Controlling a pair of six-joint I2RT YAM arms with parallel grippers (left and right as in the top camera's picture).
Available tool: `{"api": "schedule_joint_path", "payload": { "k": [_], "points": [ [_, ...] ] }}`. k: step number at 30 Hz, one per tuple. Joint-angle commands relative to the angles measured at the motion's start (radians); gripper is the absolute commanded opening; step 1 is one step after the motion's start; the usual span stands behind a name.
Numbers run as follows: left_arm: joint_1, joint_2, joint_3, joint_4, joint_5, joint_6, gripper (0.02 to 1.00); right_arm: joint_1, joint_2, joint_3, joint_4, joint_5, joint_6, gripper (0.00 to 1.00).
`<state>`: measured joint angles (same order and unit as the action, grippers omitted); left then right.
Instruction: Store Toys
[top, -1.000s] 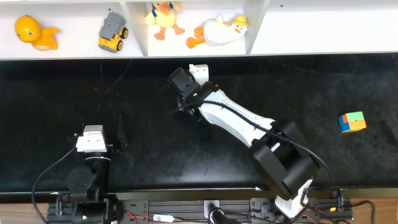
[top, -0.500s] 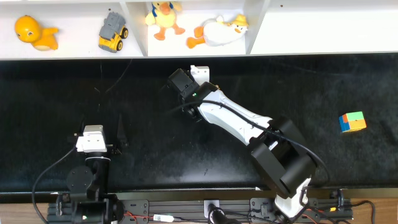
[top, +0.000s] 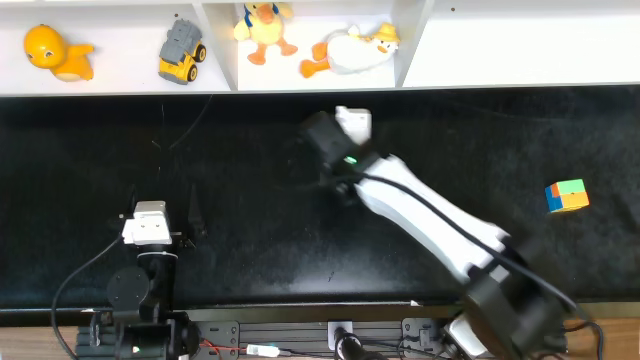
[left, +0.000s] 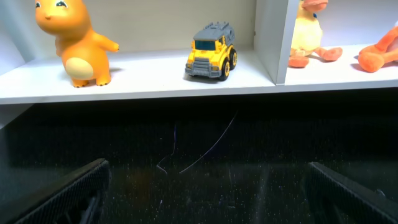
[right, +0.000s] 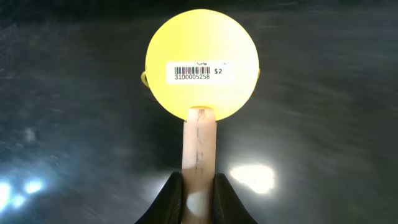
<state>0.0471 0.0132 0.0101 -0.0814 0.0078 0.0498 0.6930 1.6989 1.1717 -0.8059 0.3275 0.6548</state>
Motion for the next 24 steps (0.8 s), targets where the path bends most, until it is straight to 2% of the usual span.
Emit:
{"api": "schedule_joint_path", "payload": {
  "k": [1, 3, 5, 9, 12, 18, 24],
  "points": [
    [-0.003, -0.01, -0.002, 0.0, 0.013, -0.022, 0.998, -0.083, -0.269, -0.207, 0.022, 0.032, -0.005, 0.066],
    [-0.003, -0.01, -0.002, 0.0, 0.013, -0.022, 0.998, -0.135, -0.369, -0.281, 0.021, 0.032, -0.005, 0.075],
    [-0.003, -0.01, -0.002, 0.0, 0.013, -0.022, 0.998, -0.204, -0.475, -0.344, 0.021, 0.024, -0.052, 0.075],
    [-0.003, -0.01, -0.002, 0.0, 0.013, -0.022, 0.998, -0.346, -0.62, -0.369, 0.024, -0.013, -0.295, 0.062],
    [-0.003, -0.01, -0.002, 0.0, 0.013, -0.022, 0.998, -0.42, -0.655, -0.359, 0.044, -0.024, -0.429, 0.064],
    [-0.003, -0.01, -0.002, 0.0, 0.013, -0.022, 0.998, -0.521, -0.554, -0.302, 0.086, -0.024, -0.609, 0.051],
    [-0.003, -0.01, -0.002, 0.0, 0.013, -0.022, 0.998, -0.538, -0.351, -0.137, 0.109, -0.023, -0.775, 0.042]
  ]
}}
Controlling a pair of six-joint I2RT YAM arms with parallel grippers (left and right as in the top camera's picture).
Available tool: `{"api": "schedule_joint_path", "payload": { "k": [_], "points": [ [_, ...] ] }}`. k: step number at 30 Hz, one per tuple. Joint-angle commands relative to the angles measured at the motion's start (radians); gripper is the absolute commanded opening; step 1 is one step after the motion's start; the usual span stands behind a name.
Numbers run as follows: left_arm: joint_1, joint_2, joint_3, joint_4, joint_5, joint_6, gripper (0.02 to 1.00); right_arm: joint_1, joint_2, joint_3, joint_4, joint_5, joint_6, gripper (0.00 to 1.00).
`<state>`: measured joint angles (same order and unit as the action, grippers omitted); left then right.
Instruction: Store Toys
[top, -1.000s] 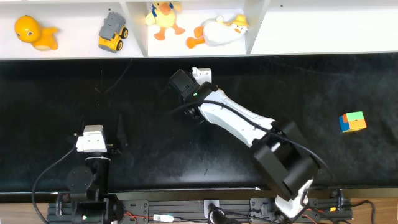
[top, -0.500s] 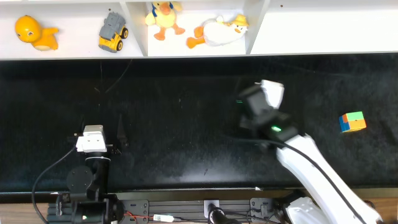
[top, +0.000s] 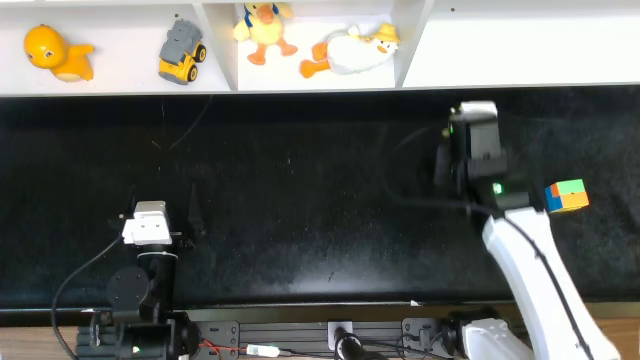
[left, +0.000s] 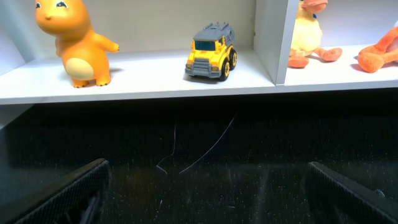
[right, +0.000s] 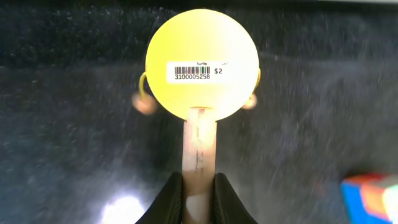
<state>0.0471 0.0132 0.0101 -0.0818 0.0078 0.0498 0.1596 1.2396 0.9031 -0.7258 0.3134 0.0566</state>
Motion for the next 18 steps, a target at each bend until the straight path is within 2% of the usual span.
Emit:
{"api": "schedule_joint_path", "payload": {
  "k": [1, 4, 12, 18],
  "points": [
    [-0.003, -0.01, -0.002, 0.0, 0.013, -0.022, 0.998, -0.005, 0.141, 0.161, 0.042, -0.009, -0.198, 0.042],
    [-0.003, -0.01, -0.002, 0.0, 0.013, -0.022, 0.996, -0.009, 0.229, 0.236, 0.082, -0.009, -0.23, 0.047],
    [-0.003, -0.01, -0.002, 0.0, 0.013, -0.022, 0.998, -0.036, 0.421, 0.364, 0.237, -0.038, -0.228, 0.077],
    [-0.003, -0.01, -0.002, 0.0, 0.013, -0.022, 0.998, -0.056, 0.505, 0.396, 0.33, -0.102, -0.214, 0.091]
  ]
}}
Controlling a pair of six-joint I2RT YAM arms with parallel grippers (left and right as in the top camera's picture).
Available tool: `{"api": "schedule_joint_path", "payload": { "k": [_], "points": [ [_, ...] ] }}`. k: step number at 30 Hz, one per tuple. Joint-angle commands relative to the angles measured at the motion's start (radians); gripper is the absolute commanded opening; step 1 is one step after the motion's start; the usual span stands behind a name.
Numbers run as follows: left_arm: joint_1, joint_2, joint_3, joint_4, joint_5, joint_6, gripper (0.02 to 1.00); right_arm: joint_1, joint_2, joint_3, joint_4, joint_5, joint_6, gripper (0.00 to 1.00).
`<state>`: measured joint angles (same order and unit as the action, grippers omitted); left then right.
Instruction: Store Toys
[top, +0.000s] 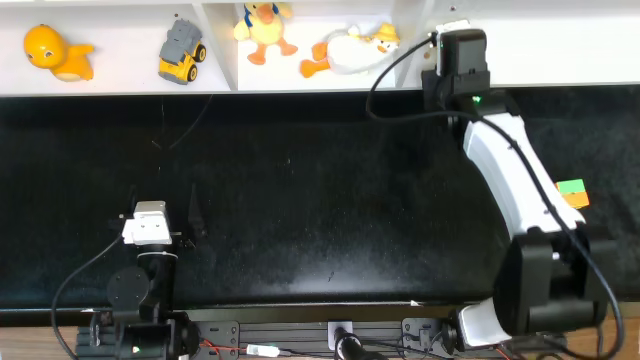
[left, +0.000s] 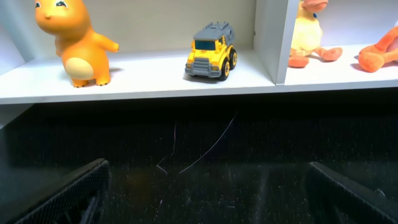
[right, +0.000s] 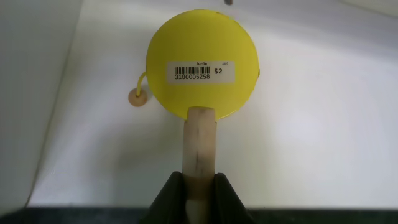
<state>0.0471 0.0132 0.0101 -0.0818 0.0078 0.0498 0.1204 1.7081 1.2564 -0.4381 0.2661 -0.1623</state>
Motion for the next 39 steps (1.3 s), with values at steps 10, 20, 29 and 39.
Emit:
{"api": "schedule_joint_path", "payload": {
  "k": [10, 20, 29, 39],
  "points": [
    [-0.003, -0.01, -0.002, 0.0, 0.013, -0.022, 0.998, -0.026, 0.04, 0.042, 0.104, -0.094, 0.01, 0.524],
    [-0.003, -0.01, -0.002, 0.0, 0.013, -0.022, 0.998, -0.028, -0.263, -0.125, -0.113, -0.09, 0.035, 0.996],
    [-0.003, -0.01, -0.002, 0.0, 0.013, -0.022, 0.998, -0.058, -0.871, -0.538, -0.31, -0.09, 0.035, 0.996],
    [-0.003, -0.01, -0.002, 0.0, 0.013, -0.022, 0.998, -0.058, -1.081, -0.603, -0.599, -0.094, 0.035, 0.996]
  ]
}}
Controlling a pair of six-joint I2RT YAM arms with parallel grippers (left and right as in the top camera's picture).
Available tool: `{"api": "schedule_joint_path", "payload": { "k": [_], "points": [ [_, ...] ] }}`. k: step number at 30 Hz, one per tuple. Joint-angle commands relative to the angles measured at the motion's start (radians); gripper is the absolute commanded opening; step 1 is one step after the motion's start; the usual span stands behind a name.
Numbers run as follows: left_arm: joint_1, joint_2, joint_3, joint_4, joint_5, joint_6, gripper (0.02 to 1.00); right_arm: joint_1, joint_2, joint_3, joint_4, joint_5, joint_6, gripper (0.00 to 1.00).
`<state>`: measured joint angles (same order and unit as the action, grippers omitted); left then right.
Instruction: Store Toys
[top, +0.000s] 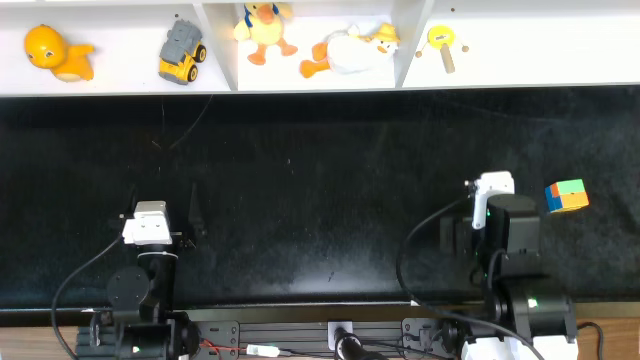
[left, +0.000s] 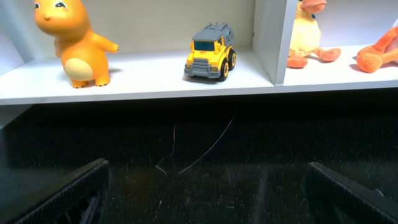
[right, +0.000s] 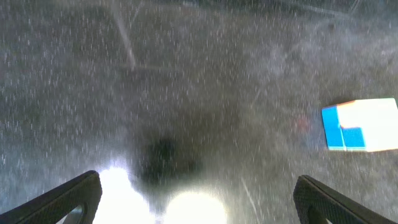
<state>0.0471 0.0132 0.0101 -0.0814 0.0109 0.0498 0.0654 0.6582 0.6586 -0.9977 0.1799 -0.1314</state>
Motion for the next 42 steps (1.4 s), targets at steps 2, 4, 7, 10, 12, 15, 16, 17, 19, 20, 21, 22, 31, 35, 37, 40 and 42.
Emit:
{"api": "schedule_joint_path", "payload": {
  "k": [2, 4, 7, 10, 12, 15, 16, 17, 19, 20, 21, 22, 31, 35, 37, 40, 42],
  "points": [
    [-0.003, -0.01, -0.002, 0.0, 0.01, -0.022, 0.998, -0.001, -0.03, -0.008, -0.026, -0.032, 0.004, 0.998],
    [-0.003, -0.01, -0.002, 0.0, 0.01, -0.022, 0.998, 0.0, -0.015, -0.011, 0.008, -0.048, 0.001, 0.996],
    [-0.003, -0.01, -0.002, 0.0, 0.01, -0.022, 0.998, -0.016, 0.049, -0.005, 0.054, 0.041, -0.011, 0.996],
    [-0.003, -0.01, -0.002, 0.0, 0.01, -0.022, 0.998, -0.032, 0.132, -0.005, 0.05, 0.048, -0.011, 0.996],
    [-0.003, -0.01, -0.002, 0.0, 0.01, -0.022, 0.998, -0.053, 0.19, -0.005, 0.051, 0.047, -0.011, 0.996],
    [-0.003, -0.01, -0.002, 0.0, 0.01, -0.022, 0.998, -0.127, 0.274, -0.004, 0.068, 0.003, -0.011, 0.996],
    [-0.003, -0.01, -0.002, 0.0, 0.01, -0.022, 0.998, -0.161, 0.301, -0.004, 0.103, -0.04, -0.011, 1.0],
    [-0.003, -0.01, -0.002, 0.0, 0.01, -0.022, 0.998, -0.195, 0.325, -0.004, 0.145, -0.061, -0.011, 0.809],
    [-0.003, -0.01, -0.002, 0.0, 0.01, -0.022, 0.998, -0.266, 0.364, -0.004, 0.187, -0.1, -0.011, 0.726],
    [-0.003, -0.01, -0.002, 0.0, 0.01, -0.022, 0.998, -0.303, 0.381, -0.004, 0.187, -0.114, -0.011, 0.996],
    [-0.003, -0.01, -0.002, 0.0, 0.01, -0.022, 0.998, -0.338, 0.394, -0.004, 0.187, -0.117, -0.011, 0.996],
    [-0.003, -0.01, -0.002, 0.0, 0.01, -0.022, 0.998, -0.371, 0.407, -0.004, 0.19, -0.134, -0.011, 0.993],
    [-0.003, -0.01, -0.002, 0.0, 0.01, -0.022, 0.998, -0.459, 0.459, 0.016, 0.198, -0.255, -0.015, 0.996],
    [-0.003, -0.01, -0.002, 0.0, 0.01, -0.022, 0.998, -0.464, 0.476, 0.095, 0.121, -0.18, -0.084, 0.996],
    [-0.003, -0.01, -0.002, 0.0, 0.01, -0.022, 0.998, -0.471, 0.483, 0.163, 0.04, -0.19, -0.184, 0.996],
    [-0.003, -0.01, -0.002, 0.0, 0.01, -0.022, 0.998, -0.51, 0.485, 0.238, -0.029, -0.167, -0.292, 0.996],
    [-0.003, -0.01, -0.002, 0.0, 0.01, -0.022, 0.998, -0.566, 0.486, 0.261, -0.025, -0.167, -0.36, 0.998]
  ]
}}
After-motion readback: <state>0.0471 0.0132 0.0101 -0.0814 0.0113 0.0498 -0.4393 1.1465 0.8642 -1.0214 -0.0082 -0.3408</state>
